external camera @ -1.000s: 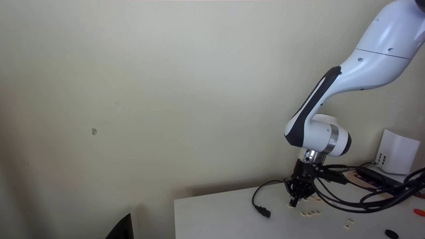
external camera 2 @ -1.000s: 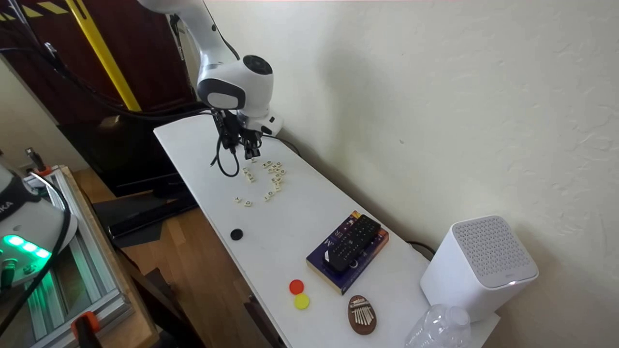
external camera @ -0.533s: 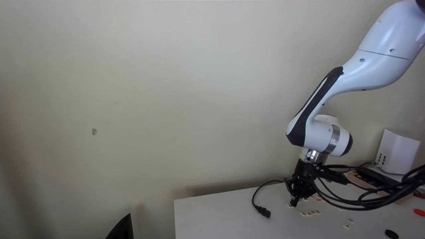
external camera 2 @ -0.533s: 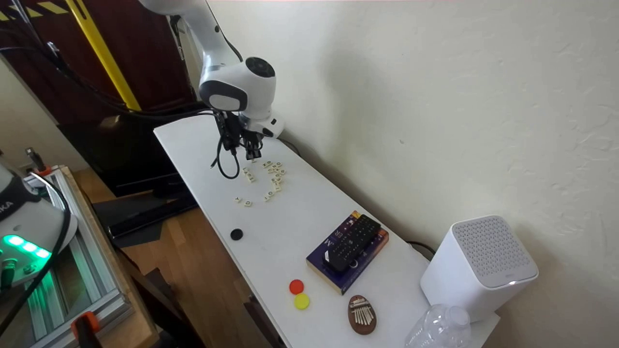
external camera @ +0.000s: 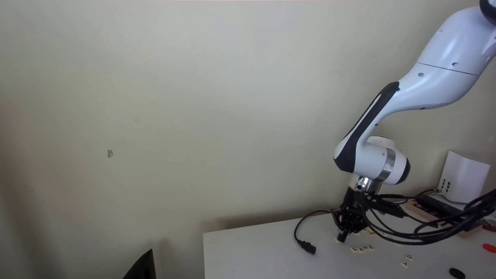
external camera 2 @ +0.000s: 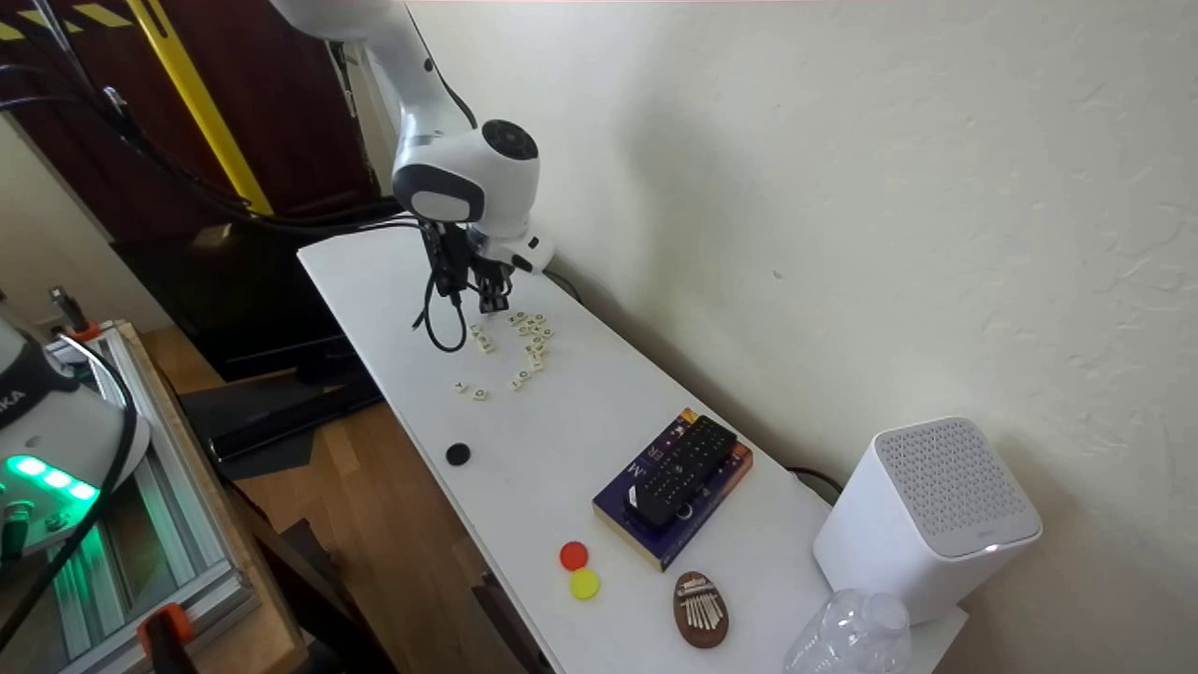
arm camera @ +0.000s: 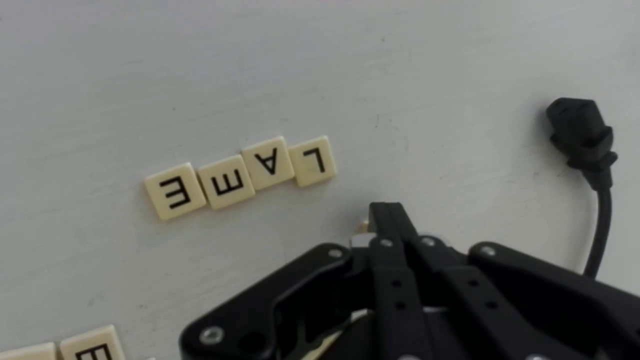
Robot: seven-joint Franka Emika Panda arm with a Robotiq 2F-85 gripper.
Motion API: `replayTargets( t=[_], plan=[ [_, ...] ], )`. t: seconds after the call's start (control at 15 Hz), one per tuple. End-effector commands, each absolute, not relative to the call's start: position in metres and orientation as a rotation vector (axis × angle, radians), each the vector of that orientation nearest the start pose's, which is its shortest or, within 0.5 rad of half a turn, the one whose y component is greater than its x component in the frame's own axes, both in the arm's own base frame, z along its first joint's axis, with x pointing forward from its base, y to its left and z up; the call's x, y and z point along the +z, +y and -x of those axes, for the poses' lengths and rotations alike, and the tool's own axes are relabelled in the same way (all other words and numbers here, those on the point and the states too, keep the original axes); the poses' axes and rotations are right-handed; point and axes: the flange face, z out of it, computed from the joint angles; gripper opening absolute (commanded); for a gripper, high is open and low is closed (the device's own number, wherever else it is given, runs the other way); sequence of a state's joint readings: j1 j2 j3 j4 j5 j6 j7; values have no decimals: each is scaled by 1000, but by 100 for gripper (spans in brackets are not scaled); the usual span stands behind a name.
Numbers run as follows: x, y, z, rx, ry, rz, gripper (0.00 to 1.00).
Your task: Arrange the letter tiles
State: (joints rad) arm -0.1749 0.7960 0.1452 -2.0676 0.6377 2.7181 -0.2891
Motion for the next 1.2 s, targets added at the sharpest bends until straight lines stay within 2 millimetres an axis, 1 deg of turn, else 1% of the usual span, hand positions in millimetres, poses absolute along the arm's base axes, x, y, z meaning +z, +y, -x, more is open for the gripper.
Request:
replayTargets(
  t=[0.0, 0.27, 0.47, 0.67, 0.8, 1.13],
  plan=[
    [22, -32, -541, 141, 574, 2734, 0],
    [19, -38, -543, 141, 618, 2726, 0],
    [15, -47, -538, 154, 683, 2715, 0],
    [15, -54, -535, 156, 739, 2697, 0],
    [20, -58, -535, 140, 770, 2680, 0],
    [43, -66, -532, 33, 801, 2674, 0]
  ],
)
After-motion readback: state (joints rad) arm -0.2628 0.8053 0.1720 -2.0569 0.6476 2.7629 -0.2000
